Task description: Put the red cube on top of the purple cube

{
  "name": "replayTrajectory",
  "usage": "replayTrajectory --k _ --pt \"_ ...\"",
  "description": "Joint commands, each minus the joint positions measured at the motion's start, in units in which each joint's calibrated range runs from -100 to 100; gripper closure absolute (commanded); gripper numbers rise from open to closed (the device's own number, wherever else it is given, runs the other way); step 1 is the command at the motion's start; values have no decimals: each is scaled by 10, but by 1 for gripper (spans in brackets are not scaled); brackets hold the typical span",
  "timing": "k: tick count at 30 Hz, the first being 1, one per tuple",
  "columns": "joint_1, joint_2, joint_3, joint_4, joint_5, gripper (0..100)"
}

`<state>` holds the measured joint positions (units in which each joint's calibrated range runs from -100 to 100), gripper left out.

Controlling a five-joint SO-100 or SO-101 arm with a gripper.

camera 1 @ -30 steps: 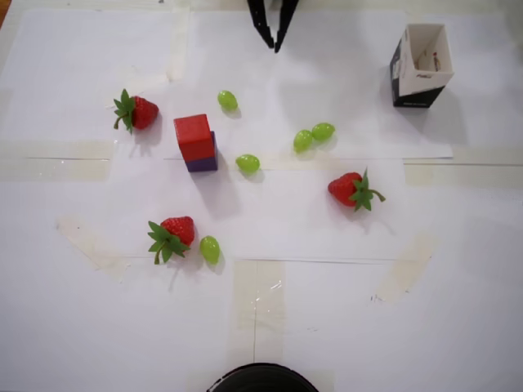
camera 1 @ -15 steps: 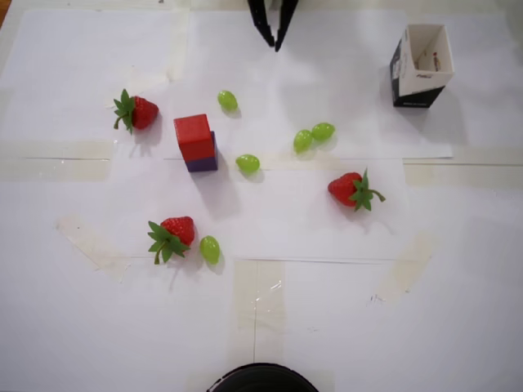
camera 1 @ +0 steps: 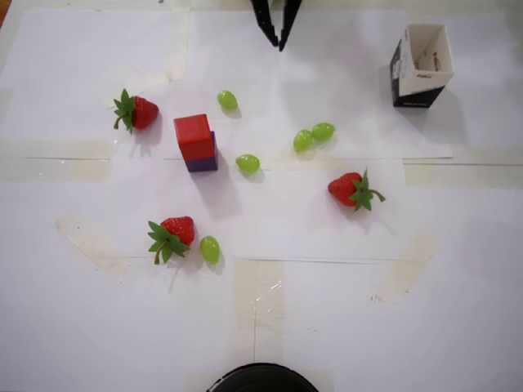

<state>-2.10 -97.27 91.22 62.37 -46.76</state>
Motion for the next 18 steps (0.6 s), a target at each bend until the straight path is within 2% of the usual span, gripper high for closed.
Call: replayTrajectory --k 1,18 --pt "4 -3 -40 27 -2 100" --pt "4 -3 -41 58 9 100"
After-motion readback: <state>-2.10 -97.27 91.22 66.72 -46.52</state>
